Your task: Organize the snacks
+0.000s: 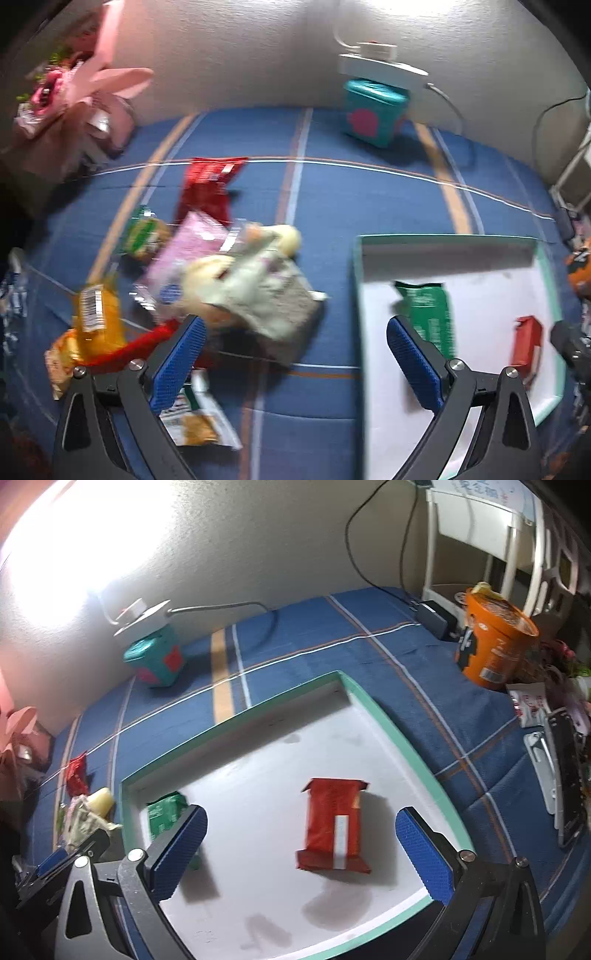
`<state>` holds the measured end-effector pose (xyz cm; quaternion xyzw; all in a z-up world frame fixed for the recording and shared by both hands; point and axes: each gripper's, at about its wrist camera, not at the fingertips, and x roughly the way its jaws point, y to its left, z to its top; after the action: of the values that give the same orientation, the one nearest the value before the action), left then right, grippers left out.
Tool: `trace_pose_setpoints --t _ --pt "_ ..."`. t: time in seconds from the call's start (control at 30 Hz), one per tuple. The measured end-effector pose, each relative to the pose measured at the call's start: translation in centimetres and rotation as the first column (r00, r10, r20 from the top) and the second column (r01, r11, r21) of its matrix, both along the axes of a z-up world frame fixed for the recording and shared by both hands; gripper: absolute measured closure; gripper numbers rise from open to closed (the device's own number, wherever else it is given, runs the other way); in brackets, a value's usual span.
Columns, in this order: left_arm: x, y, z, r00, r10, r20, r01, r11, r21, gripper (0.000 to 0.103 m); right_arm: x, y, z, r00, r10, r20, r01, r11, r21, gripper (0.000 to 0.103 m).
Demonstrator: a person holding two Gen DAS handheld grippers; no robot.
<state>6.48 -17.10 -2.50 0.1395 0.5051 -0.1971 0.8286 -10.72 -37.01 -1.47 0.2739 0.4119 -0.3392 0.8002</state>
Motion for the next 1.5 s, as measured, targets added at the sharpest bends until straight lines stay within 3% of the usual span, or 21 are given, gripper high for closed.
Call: trace_pose_setpoints --t 0.17,0.33,0.47,0.63,0.77,1.07,1.3,1.5 --pt "0.9 1.2 0.4 0.999 0.034 0.026 -0.035 0.999 0.022 0.004 0.7 0.5 0.1 1.0 0.019 0.025 -0.02 0.998 0.065 0.0" --pt "1.0 2.0 0.9 0.995 0.03 0.097 -0.041 0.992 0.117 0.004 1.1 1.3 0.1 1.0 0.025 -0.001 -0.025 0.997 0.075 0.0" --pt "1.7 3.0 0.2 0.999 0.013 0.038 -0.019 0.987 0.159 0.004 2.0 2.8 0.5 0.997 0.079 0.014 -0.08 0.994 0.073 0.0" --pt "3.2 6.2 -0.4 0.998 0.061 -0.034 -0.055 0.984 0.168 0.004 3.5 5.5 0.7 0.988 0.157 0.007 -0.157 0.984 0.087 0.0" --pt "4.4 9.1 -0.4 0.993 0.115 -0.016 -0.11 0.976 0.187 0.004 4.9 8.0 0.3 0.975 0.22 0.01 -0.22 0.969 0.112 0.0" --pt "6.4 16.3 2.0 0.97 0.234 0.066 -0.242 0.959 0.15 0.004 8.0 15.5 0.6 0.912 0.408 0.04 -0.41 0.907 0.098 0.0" --pt "6.3 20.5 4.0 0.953 0.296 0.066 -0.3 0.951 0.075 0.004 10.0 19.9 0.3 0.864 0.5 0.058 -0.503 0.855 0.127 0.0" --pt "7.4 24.1 3.1 0.935 0.355 0.019 -0.356 0.934 0.043 0.004 12.1 24.2 -1.2 0.801 0.599 -0.001 -0.595 0.796 0.113 0.0"
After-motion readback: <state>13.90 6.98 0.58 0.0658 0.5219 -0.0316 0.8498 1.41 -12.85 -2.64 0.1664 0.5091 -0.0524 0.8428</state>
